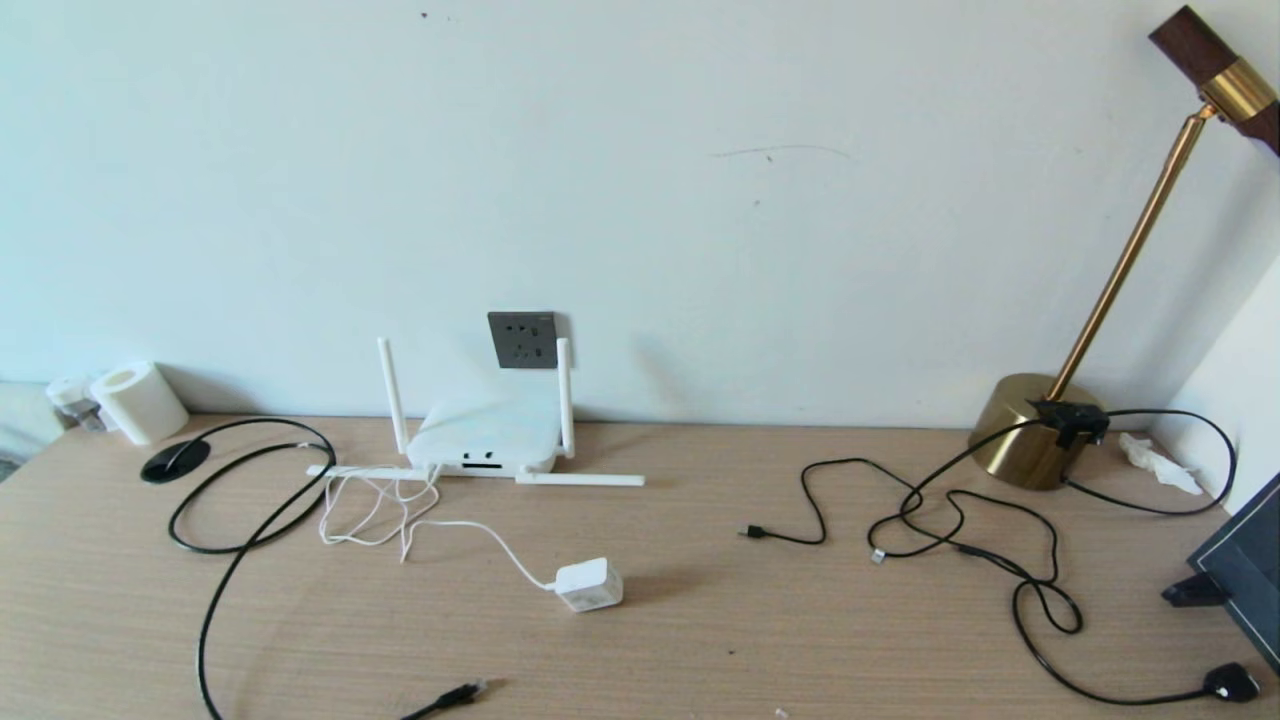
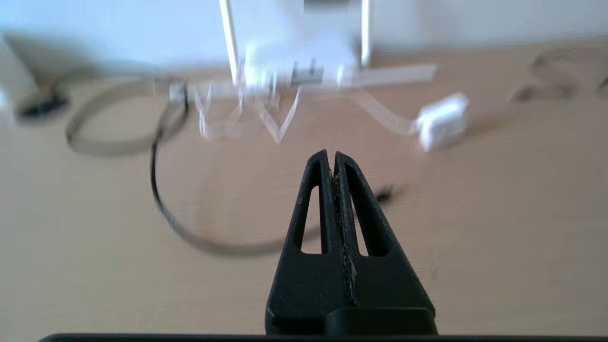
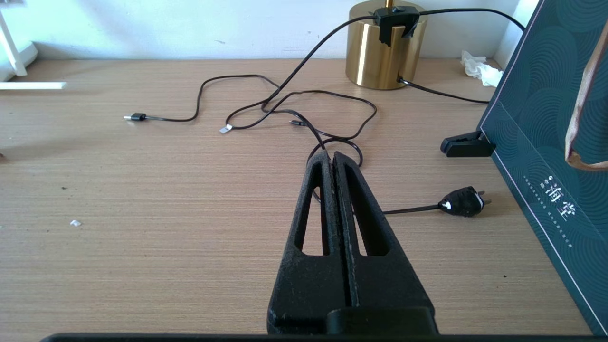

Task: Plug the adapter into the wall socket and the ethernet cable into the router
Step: Pick up plug

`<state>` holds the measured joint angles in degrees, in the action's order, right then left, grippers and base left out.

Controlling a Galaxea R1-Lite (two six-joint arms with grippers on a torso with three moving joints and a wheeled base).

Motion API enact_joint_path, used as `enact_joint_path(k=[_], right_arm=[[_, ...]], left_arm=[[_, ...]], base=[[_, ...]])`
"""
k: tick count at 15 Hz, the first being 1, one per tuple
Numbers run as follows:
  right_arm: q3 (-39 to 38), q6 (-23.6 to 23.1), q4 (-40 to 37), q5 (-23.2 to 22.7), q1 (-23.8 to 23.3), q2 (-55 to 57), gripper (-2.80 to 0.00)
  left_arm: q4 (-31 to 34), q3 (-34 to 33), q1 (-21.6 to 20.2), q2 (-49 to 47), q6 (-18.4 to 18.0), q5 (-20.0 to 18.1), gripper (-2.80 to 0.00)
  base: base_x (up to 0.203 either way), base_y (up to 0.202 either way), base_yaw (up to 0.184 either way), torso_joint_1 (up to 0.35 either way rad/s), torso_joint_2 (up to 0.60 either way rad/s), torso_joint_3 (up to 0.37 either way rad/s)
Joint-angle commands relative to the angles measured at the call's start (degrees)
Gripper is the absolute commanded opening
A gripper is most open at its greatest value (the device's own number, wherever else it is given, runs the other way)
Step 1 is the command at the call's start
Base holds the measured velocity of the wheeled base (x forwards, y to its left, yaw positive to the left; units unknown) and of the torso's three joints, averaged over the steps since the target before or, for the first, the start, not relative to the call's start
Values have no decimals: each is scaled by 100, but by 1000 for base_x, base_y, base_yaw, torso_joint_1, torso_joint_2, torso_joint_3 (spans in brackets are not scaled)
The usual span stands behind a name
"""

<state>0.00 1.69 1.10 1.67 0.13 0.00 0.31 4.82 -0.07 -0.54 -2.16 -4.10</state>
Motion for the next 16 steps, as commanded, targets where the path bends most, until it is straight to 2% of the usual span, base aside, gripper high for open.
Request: enact_joint_path(k=[1,3,6,9,11,14,16], right_arm=[[0,7,5,6,4,9,-280],[0,7,-4,0,4,0,-280],[0,5,5,5,4,6,-280],[0,7,5,4,4,4,-280],[0,-1,5,0,4,8,-280],[0,0,5,0,4,0,-280],[0,-1,5,2,4,8,-280]], left_arm=[[100,765,21,-678,-6,-267,-280],[105,1336,190,-1810,-15,-594,-280],[22,2116,654,-3827,-88,-839,-280],[-428,2862,848,-6064,-515,-1091,-280],[-850,3423,896,-7465,-1213,-1299,-280],[-1230,4112,949,-9049,-2932,-1956,-280],[-1338,4522,997,-9921,-3860,-2187,-280]], base=[[0,0,0,0,0,0],[0,0,0,0,0,0],[0,0,0,0,0,0],[0,0,0,0,0,0],[0,0,0,0,0,0],[0,0,0,0,0,0],[0,0,0,0,0,0]])
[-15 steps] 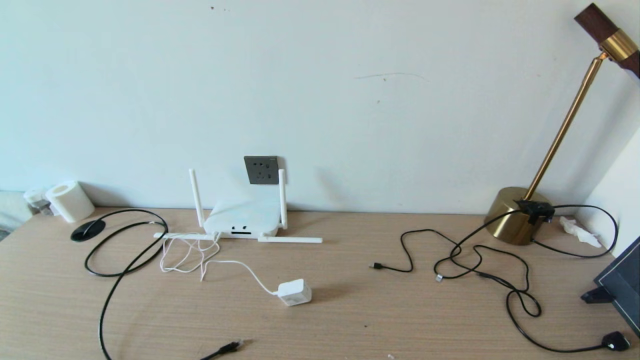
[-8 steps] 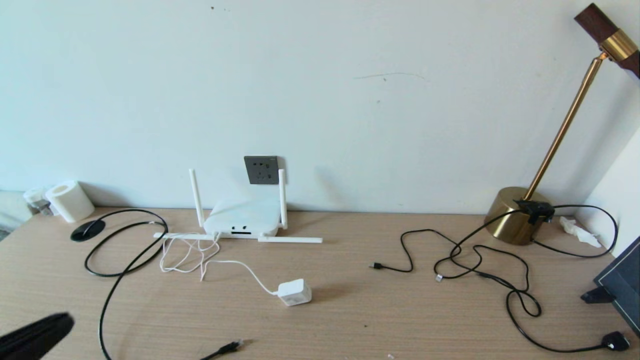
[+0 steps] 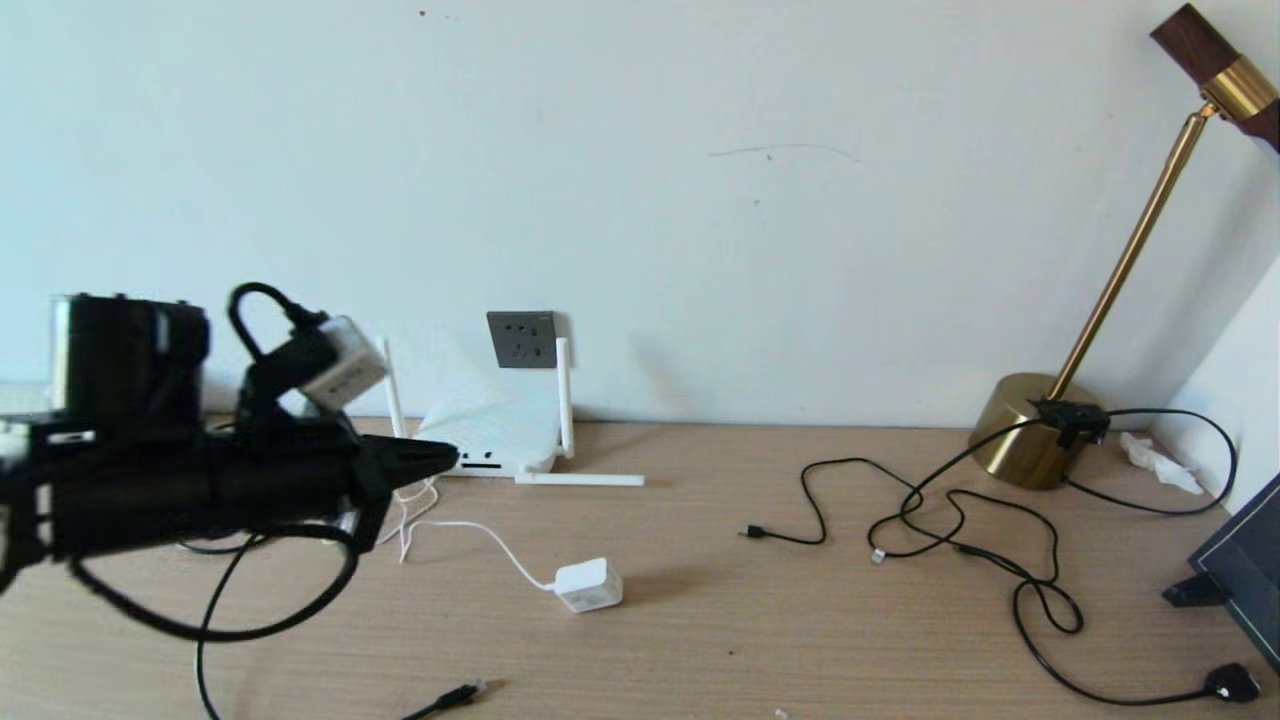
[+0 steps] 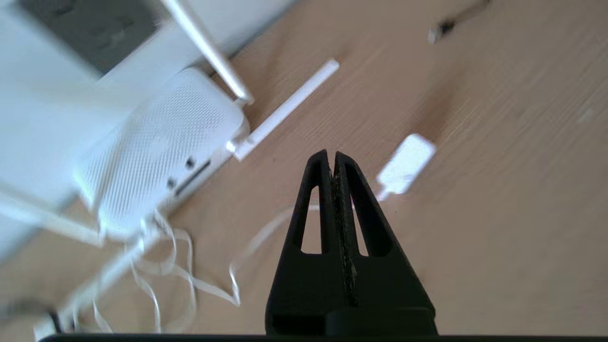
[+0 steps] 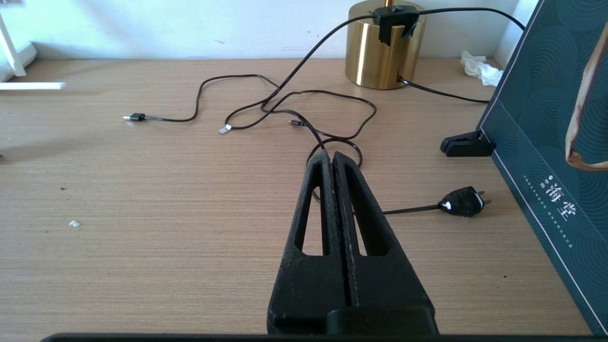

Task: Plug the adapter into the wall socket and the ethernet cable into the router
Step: Pick up plug

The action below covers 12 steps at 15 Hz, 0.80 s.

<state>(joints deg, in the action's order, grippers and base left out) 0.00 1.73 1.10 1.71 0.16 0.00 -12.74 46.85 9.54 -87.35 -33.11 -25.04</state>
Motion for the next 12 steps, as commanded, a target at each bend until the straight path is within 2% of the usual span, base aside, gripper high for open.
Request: enact_joint_path(k=[1,3,4,6,9,10,12], right_arm=[[0,-5,5,-4,2,0,-280],[0,-3,5,3,2,3,-280],[0,-3,5,5,2,0,-280],[0,3,4,-4,2,0,-280],[0,-6,5,-3,2,0,-280],[0,3,5,5,2,0,-280],[0,-6,5,4,2,8,-280]], left_arm=[[-53,573,61,-1619,-1226,-177,-280],[181,1072,138,-2063,-2428,-309,-280],[612,1237,198,-2095,-2776,-360,-280],[1296,1572,463,-2097,-3207,-393,-280],[1812,1632,716,-2061,-3550,-396,-280],[1866,1644,801,-2068,-3569,-396,0],[1895,1751,947,-2216,-3574,-404,0]], base=[[0,0,0,0,0,0],[0,0,0,0,0,0],[0,0,0,0,0,0],[0,0,0,0,0,0],[0,0,0,0,0,0],[0,0,0,0,0,0],[0,0,0,0,0,0]])
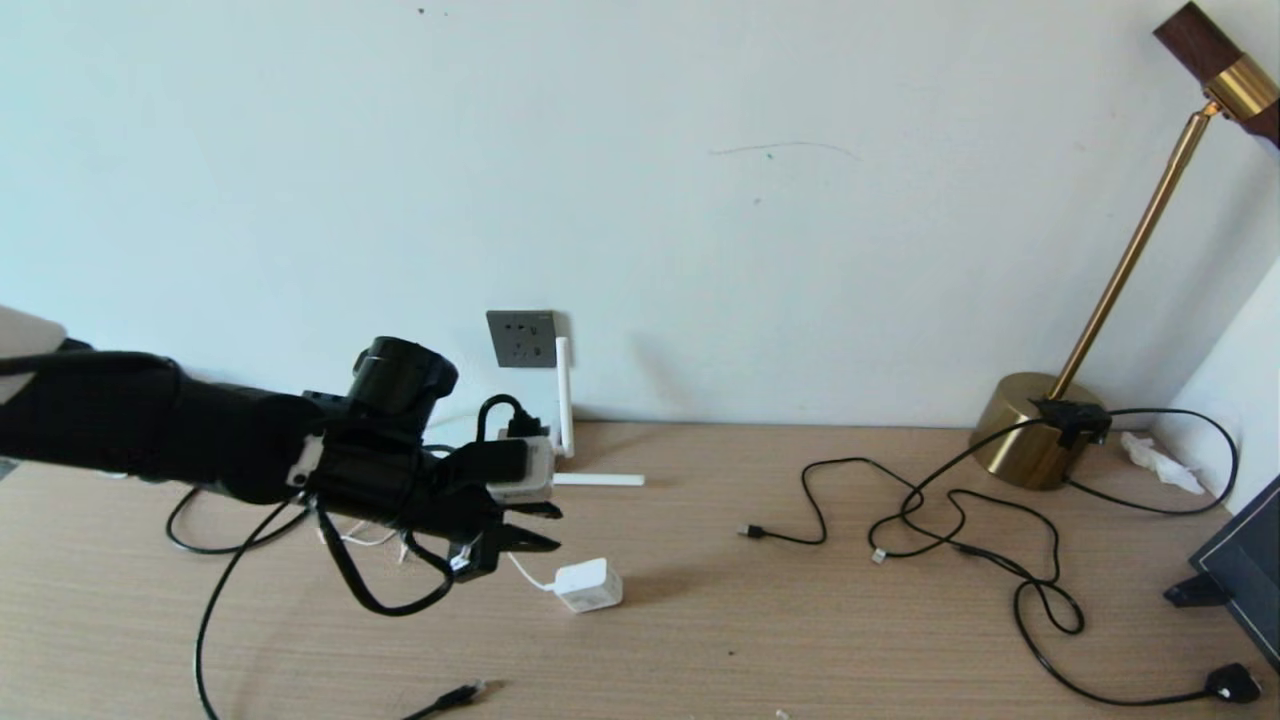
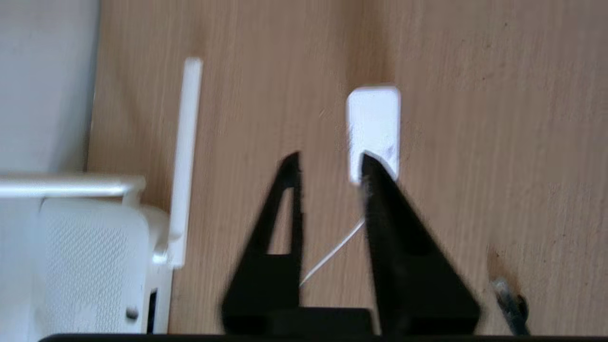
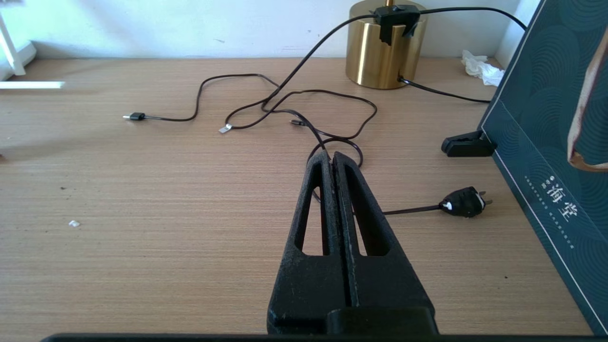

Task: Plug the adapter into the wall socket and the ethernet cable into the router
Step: Pick up plug

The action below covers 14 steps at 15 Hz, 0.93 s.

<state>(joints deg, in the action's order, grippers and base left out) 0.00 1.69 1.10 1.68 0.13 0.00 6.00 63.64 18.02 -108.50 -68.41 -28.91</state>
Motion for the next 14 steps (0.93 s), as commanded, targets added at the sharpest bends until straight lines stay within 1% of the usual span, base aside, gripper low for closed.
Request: enact_joint_path(k=[1,4,5,7,11,12,14], right_arm=[[0,6,5,1,4,1,-280],[0,5,5,5,4,7,-280],[0,0,5,1,4,6,-280],[0,6,5,8,4,7,-280],[0,6,5,-1,4,0,-280],[0,6,5,6,4,0,-280],[0,5,5,5,4,5,-280]], left_arm=[[39,101,164,-198,-49,-19,0],[154,341,186,-504,-32,-11,0],[283,451,168,-597,-11,-5,0],[957,676,150,-624,-6,15,0],[2060,1114,141,-629,108,44,0],[2240,1189,140,-683,109,90,0],[2276,1374,140,-897,109,100,0]], base=[[0,0,0,0,0,0],[0,0,0,0,0,0],[0,0,0,0,0,0],[0,0,0,0,0,0],[0,0,0,0,0,0],[0,0,0,0,0,0],[0,0,0,0,0,0]])
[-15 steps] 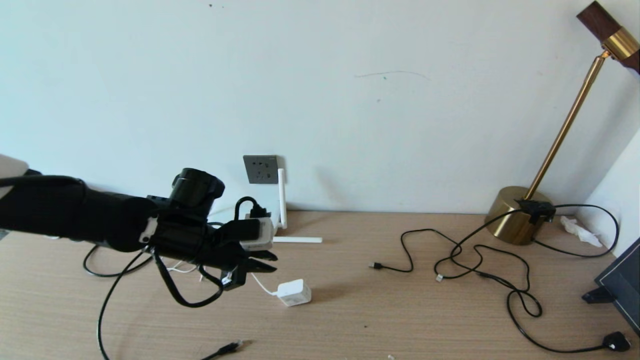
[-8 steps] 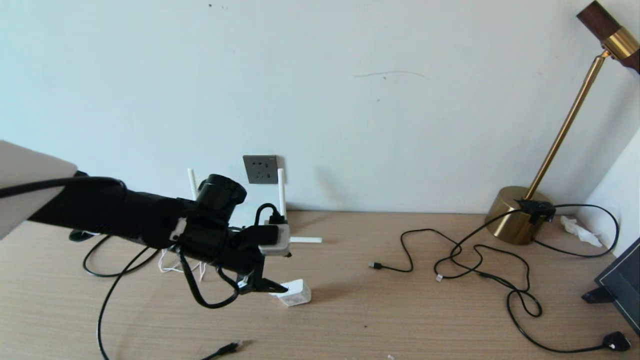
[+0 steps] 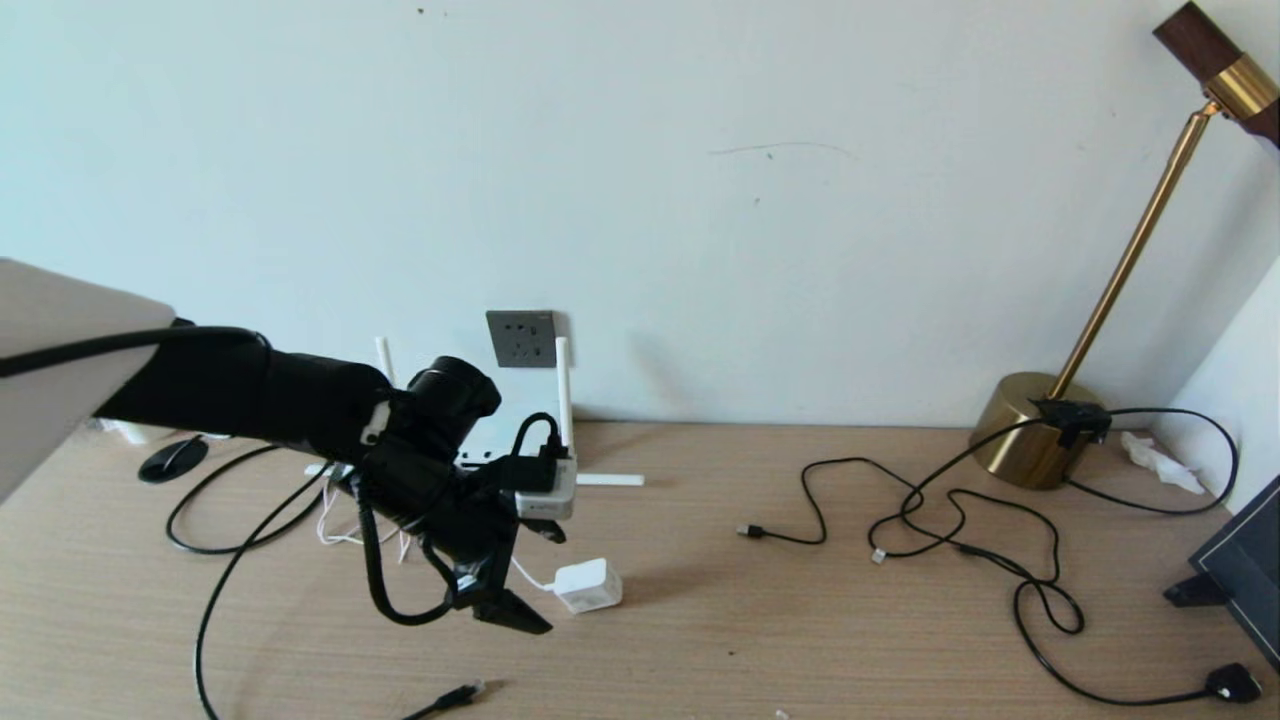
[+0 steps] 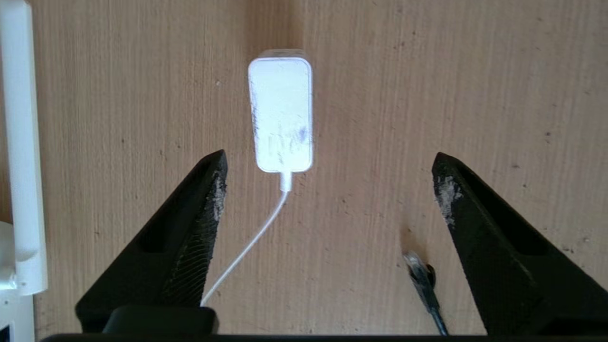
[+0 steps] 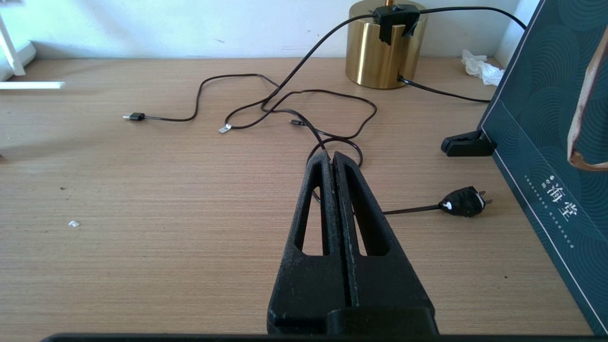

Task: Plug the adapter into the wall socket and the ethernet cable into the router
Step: Pick up plug

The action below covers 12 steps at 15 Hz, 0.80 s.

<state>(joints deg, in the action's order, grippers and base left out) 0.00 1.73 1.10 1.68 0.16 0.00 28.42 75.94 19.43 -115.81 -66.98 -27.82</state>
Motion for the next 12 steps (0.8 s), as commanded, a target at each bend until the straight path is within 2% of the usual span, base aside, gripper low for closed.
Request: enact_joint_path(k=[1,7,12], right_arm=[[0,-6,5,7,2,9,-280],[0,3,5,-1,2,9,-280],[0,3,-3,8,2,7,-280]], left_arm=[[43,247,3,-277,-34,-8,0],[58,846,41,-902,-8,-4,0],[77,968,115,-1120,10,-2,0]], base=[[0,0,0,0,0,0],[0,0,0,0,0,0],[0,0,0,0,0,0]])
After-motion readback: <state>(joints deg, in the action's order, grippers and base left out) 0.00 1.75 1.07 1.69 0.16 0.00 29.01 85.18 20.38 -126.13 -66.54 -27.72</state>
